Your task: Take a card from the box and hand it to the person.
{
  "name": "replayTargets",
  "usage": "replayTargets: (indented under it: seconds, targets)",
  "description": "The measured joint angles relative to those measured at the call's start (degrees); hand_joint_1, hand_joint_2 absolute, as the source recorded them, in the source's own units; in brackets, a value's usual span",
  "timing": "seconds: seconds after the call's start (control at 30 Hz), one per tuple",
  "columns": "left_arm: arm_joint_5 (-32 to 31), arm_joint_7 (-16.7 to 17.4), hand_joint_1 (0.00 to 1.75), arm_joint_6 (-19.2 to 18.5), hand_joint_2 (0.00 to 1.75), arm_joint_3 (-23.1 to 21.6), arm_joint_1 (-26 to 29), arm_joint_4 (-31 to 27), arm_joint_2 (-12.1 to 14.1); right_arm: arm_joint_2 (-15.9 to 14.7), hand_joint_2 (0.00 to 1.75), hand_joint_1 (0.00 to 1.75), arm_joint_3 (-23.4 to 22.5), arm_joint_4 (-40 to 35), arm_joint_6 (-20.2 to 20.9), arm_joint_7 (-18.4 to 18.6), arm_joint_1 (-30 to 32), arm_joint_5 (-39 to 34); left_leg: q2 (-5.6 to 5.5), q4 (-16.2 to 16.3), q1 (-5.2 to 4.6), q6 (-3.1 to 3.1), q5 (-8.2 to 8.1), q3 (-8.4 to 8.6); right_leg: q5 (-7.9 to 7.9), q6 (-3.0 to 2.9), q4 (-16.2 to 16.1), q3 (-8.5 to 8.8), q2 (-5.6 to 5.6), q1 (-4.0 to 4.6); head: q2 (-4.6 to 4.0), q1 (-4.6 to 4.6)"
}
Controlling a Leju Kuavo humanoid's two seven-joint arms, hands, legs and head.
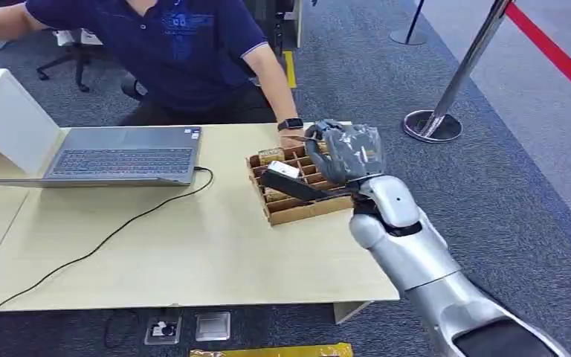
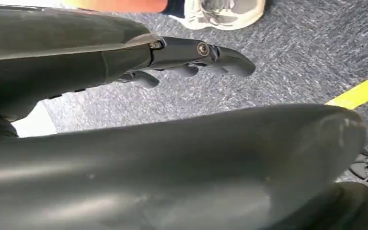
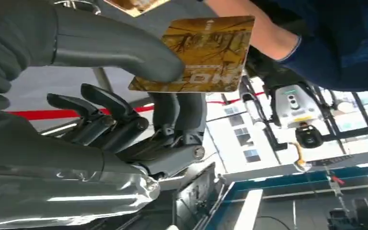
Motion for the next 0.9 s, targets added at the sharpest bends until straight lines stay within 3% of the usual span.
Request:
replayTargets:
  seconds: [0.23,0.37,0.47,0.9]
  targets:
    - [-0.96,0.79,0.0,-0.44,0.0,-0.11,-1.11,0.0,0.0,4.09,1.75,1.75,0.85,12.22,-6.98,0.35,-5.74,0.24,-0.03,0.0,0.0,-0.06,0.04,-0.02,0.0,-0.01,0.05,-0.03,-0.02,0.0,0.0,-0.09]
    - [-1.42,0.98,0.0,-0.41,0.0,-0.63,-1.6,0.0,-0.02,5.68,1.75,1.75,1.05,20.35,-16.2,3.98,-8.86,8.97,-0.05,0.0,0.0,-0.06,0.04,-0.02,0.0,-0.01,0.05,-0.06,-0.03,0.0,0.0,-0.09]
    - [-1.7,1.29,0.0,-0.44,0.0,-0.94,-1.79,0.0,-0.04,6.62,1.75,1.75,-0.59,22.79,-17.0,3.65,-9.01,13.28,-0.03,0.0,0.0,-0.06,0.04,-0.03,0.0,-0.01,0.05,-0.07,-0.02,0.0,0.0,-0.09]
    - [-2.44,1.6,0.0,-0.57,0.0,-1.05,-1.35,0.0,-0.02,8.7,1.75,1.75,-6.03,26.26,-17.02,2.12,-8.58,15.34,-0.04,0.0,0.0,-0.06,0.04,-0.04,0.0,-0.01,0.05,-0.08,-0.02,0.0,-0.02,-0.04]
